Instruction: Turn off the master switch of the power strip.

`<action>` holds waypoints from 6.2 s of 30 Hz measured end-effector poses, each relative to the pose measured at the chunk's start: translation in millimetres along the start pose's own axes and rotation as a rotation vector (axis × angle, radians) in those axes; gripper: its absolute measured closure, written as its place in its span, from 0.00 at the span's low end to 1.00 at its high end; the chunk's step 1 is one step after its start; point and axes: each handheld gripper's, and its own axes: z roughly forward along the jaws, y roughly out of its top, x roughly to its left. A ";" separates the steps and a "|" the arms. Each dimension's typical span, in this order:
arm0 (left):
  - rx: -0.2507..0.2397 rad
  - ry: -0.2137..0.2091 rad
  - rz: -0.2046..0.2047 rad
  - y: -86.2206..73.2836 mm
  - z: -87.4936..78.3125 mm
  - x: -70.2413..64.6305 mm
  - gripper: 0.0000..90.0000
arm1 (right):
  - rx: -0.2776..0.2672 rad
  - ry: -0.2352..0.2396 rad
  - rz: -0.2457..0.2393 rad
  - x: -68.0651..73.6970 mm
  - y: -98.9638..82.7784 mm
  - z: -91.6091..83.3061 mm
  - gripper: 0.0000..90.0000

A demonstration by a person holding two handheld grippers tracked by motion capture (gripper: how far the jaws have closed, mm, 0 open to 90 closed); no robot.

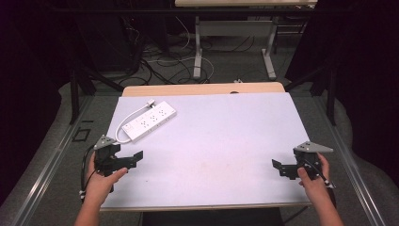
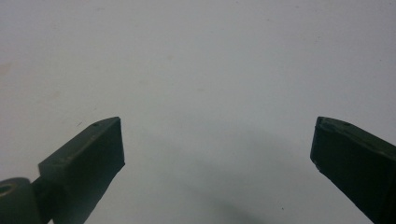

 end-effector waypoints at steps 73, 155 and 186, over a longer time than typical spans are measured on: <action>0.025 0.195 -0.030 111.0 16.0 38.8 0.09 | 0.042 0.026 -0.002 0.1 -8.5 12.4 0.00; 0.221 0.299 -0.174 110.6 99.4 95.5 1.00 | 0.068 0.025 -0.011 2.3 -13.2 22.4 0.00; 0.400 0.293 -0.127 92.3 124.7 96.2 1.00 | 0.077 0.031 -0.015 3.8 -14.9 24.0 0.00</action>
